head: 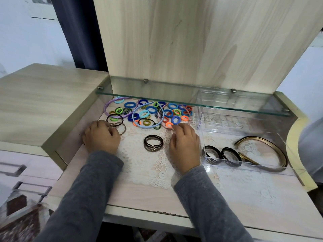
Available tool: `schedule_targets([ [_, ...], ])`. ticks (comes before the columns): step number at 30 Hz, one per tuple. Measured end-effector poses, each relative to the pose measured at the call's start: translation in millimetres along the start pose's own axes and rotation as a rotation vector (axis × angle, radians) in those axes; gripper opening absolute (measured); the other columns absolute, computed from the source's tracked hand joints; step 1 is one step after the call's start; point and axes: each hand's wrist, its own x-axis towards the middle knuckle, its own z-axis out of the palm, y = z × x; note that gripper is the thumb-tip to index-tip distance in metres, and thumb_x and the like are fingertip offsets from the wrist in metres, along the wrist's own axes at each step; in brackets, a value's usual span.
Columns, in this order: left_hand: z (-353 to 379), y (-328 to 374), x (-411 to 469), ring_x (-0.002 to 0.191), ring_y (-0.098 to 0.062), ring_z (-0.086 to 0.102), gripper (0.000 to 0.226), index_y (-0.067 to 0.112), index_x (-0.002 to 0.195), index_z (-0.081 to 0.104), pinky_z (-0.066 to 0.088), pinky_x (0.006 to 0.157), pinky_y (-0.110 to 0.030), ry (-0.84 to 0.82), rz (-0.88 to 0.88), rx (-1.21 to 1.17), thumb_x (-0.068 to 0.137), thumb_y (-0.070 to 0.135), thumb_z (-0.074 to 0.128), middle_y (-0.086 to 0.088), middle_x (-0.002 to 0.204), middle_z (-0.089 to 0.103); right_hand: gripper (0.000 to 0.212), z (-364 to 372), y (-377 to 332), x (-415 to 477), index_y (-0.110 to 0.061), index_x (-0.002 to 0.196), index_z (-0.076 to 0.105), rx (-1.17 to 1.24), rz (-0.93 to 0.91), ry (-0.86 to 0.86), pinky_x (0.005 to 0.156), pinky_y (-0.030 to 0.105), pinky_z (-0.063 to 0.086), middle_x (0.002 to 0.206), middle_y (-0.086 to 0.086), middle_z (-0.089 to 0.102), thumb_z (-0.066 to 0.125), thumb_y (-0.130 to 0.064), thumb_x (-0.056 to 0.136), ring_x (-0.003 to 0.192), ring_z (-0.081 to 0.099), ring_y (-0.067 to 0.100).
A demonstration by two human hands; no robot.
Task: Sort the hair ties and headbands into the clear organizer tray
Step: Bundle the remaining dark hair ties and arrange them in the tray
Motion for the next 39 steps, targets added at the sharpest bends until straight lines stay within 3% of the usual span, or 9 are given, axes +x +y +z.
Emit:
schedule_targets([
  [3, 1, -1, 1, 0.104, -0.041, 0.051, 0.02, 0.007, 0.098, 0.068, 0.037, 0.091, -0.045, 0.019, -0.005, -0.023, 0.087, 0.019, 0.056, -0.019, 0.11, 0.061, 0.049, 1, -2, -1, -0.017, 0.143, 0.039, -0.138, 0.024, -0.143, 0.116, 0.045, 0.019, 0.154, 0.005, 0.031, 0.04, -0.029, 0.096, 0.144, 0.021, 0.026],
  [7, 1, 0, 3, 0.106, -0.042, 0.05, 0.018, 0.007, 0.095, 0.069, 0.036, 0.093, -0.046, 0.022, -0.019, -0.041, 0.087, 0.02, 0.059, -0.019, 0.109, 0.06, 0.056, 1, -1, 0, -0.019, 0.151, 0.021, -0.195, 0.062, -0.259, 0.118, 0.042, 0.002, 0.16, 0.006, 0.01, 0.028, -0.04, 0.099, 0.148, 0.001, 0.024],
  [15, 2, -1, 3, 0.101, -0.041, 0.052, 0.016, 0.008, 0.09, 0.07, 0.038, 0.088, -0.046, 0.084, 0.01, -0.104, 0.086, 0.021, 0.061, -0.018, 0.101, 0.061, 0.057, 1, -2, 0, -0.019, 0.151, 0.022, -0.191, 0.08, -0.274, 0.118, 0.043, 0.002, 0.16, 0.008, 0.013, 0.028, -0.04, 0.098, 0.147, 0.002, 0.025],
  [20, 1, -2, 0, 0.088, -0.036, 0.058, 0.02, 0.009, 0.09, 0.068, 0.048, 0.076, -0.044, 0.194, 0.236, -0.279, 0.088, 0.027, 0.058, -0.012, 0.095, 0.062, 0.056, -1, -4, 1, -0.018, 0.15, 0.024, -0.176, 0.087, -0.274, 0.118, 0.043, 0.003, 0.159, 0.008, 0.015, 0.029, -0.04, 0.098, 0.147, 0.003, 0.026],
  [24, -4, 8, -11, 0.082, -0.026, 0.055, 0.012, 0.003, 0.091, 0.07, 0.039, 0.076, -0.029, 0.295, 0.536, -0.424, 0.09, 0.014, 0.065, -0.011, 0.091, 0.06, 0.055, -1, -4, 1, -0.018, 0.149, 0.026, -0.164, 0.095, -0.27, 0.118, 0.043, 0.004, 0.159, 0.009, 0.017, 0.031, -0.039, 0.098, 0.147, 0.004, 0.027],
  [27, -6, 18, -22, 0.082, -0.024, 0.057, 0.01, 0.001, 0.092, 0.071, 0.045, 0.078, -0.03, 0.261, 0.647, -0.495, 0.09, 0.009, 0.066, -0.01, 0.09, 0.06, 0.055, -1, -4, 0, -0.017, 0.148, 0.027, -0.156, 0.097, -0.269, 0.118, 0.044, 0.004, 0.158, 0.009, 0.018, 0.031, -0.039, 0.098, 0.147, 0.005, 0.027],
  [30, -6, 23, -33, 0.084, -0.021, 0.06, 0.009, 0.003, 0.094, 0.071, 0.044, 0.083, -0.022, 0.218, 0.705, -0.503, 0.091, 0.009, 0.065, -0.007, 0.09, 0.065, 0.055, -1, -5, 0, -0.017, 0.148, 0.028, -0.156, 0.098, -0.261, 0.118, 0.043, 0.004, 0.158, 0.009, 0.019, 0.032, -0.039, 0.098, 0.147, 0.005, 0.027],
  [35, -3, 24, -40, 0.088, -0.021, 0.062, 0.011, 0.008, 0.094, 0.071, 0.05, 0.081, -0.038, 0.131, 0.767, -0.478, 0.091, 0.014, 0.063, -0.004, 0.092, 0.068, 0.054, -2, -5, 0, -0.018, 0.147, 0.029, -0.147, 0.1, -0.259, 0.118, 0.043, 0.003, 0.158, 0.009, 0.02, 0.032, -0.039, 0.098, 0.147, 0.004, 0.027],
  [39, -1, 20, -41, 0.087, -0.021, 0.063, 0.008, 0.01, 0.092, 0.072, 0.05, 0.079, -0.042, 0.089, 0.802, -0.458, 0.088, 0.013, 0.066, -0.001, 0.092, 0.069, 0.054, -3, -5, 0, -0.018, 0.147, 0.03, -0.135, 0.103, -0.257, 0.118, 0.043, 0.003, 0.157, 0.009, 0.021, 0.032, -0.039, 0.098, 0.147, 0.004, 0.027],
])
